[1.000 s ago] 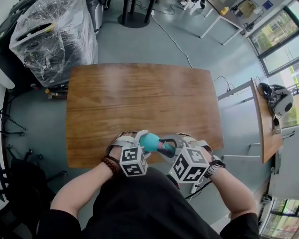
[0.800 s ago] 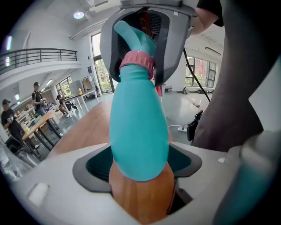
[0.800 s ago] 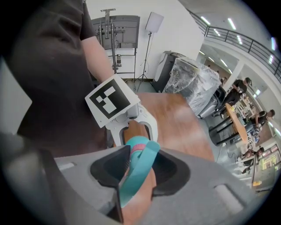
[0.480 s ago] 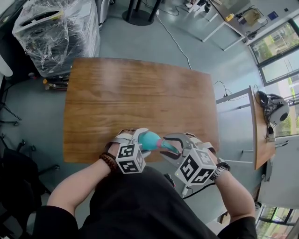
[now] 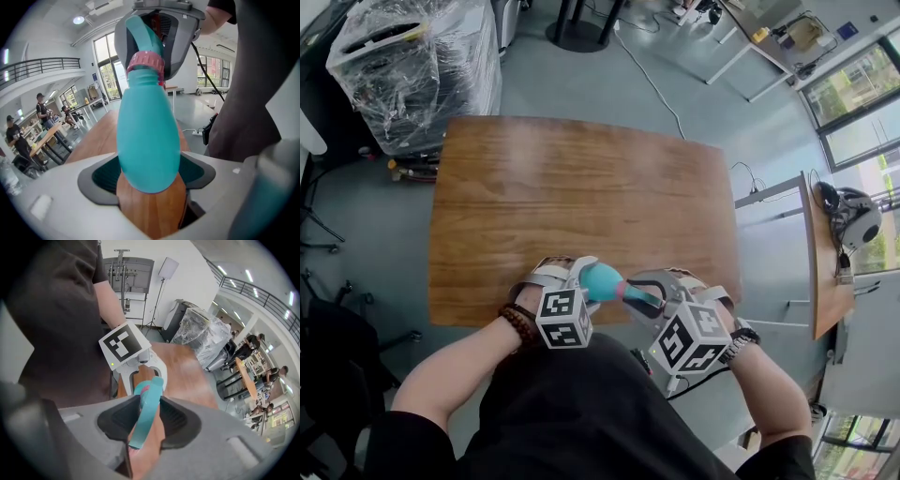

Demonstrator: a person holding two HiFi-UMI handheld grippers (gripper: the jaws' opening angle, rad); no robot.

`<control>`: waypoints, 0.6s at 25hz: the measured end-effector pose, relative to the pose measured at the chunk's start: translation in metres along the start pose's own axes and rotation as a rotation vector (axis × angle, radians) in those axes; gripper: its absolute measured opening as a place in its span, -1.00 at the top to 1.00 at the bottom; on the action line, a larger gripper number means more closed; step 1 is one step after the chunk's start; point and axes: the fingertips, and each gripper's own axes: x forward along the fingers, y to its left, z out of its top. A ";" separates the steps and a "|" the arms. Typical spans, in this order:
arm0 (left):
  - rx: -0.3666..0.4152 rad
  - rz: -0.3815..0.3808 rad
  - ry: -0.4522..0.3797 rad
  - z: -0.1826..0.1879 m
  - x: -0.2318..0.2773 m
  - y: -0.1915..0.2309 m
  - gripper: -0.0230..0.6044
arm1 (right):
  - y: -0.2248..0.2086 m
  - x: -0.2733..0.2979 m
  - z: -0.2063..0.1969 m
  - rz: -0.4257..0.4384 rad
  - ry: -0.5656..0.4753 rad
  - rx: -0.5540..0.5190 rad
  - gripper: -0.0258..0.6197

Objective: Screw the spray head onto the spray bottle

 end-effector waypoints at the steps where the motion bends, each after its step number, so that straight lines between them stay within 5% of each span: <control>1: 0.017 0.005 0.020 -0.002 0.000 0.000 -0.38 | 0.001 0.001 -0.003 -0.005 0.023 -0.025 0.55; 9: 0.159 0.027 0.207 -0.015 0.004 0.002 -0.37 | 0.009 0.011 -0.020 -0.041 0.215 -0.308 0.55; 15: 0.163 -0.050 0.324 -0.019 0.007 -0.005 -0.36 | 0.006 0.012 -0.028 -0.102 0.367 -0.565 0.55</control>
